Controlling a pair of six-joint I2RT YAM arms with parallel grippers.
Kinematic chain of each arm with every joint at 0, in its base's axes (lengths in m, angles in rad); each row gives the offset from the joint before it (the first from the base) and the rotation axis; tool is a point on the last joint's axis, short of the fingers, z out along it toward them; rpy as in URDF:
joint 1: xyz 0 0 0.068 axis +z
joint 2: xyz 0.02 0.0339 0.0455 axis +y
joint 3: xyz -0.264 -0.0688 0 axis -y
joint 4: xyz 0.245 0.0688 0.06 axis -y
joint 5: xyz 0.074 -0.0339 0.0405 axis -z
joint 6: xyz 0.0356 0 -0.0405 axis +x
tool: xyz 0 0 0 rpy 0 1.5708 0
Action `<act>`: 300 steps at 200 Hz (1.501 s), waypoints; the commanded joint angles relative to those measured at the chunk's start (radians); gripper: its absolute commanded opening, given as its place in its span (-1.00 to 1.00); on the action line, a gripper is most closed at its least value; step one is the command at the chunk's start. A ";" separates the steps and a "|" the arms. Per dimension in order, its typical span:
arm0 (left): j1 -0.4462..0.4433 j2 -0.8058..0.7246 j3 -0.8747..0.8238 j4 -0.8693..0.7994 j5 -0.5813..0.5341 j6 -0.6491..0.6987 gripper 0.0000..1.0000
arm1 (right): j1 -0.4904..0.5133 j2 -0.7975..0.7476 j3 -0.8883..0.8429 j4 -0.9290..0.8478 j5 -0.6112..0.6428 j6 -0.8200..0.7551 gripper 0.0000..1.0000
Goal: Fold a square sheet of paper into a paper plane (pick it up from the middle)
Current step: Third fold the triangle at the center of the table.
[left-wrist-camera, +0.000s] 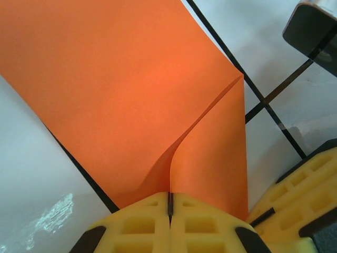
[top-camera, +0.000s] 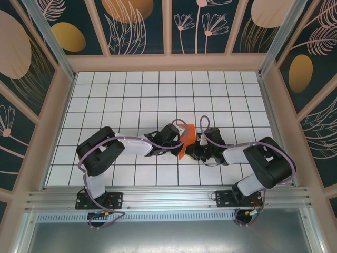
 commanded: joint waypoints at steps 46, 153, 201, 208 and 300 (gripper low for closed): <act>0.008 0.057 -0.029 -0.089 -0.024 -0.006 -0.95 | 0.052 -0.099 -0.006 -0.025 0.059 0.037 -0.76; 0.008 0.052 -0.034 -0.082 -0.016 -0.011 -0.94 | 0.123 -0.002 -0.032 0.047 0.153 0.120 -0.78; 0.007 0.052 -0.037 -0.081 -0.018 -0.008 -0.95 | 0.140 -0.094 -0.030 0.035 0.144 0.128 -0.76; 0.008 0.051 -0.036 -0.081 -0.020 -0.008 -0.95 | 0.144 -0.108 -0.031 0.026 0.148 0.127 -0.75; 0.008 0.056 -0.032 -0.080 -0.010 -0.007 -0.95 | 0.184 -0.019 -0.033 0.089 0.165 0.156 -0.76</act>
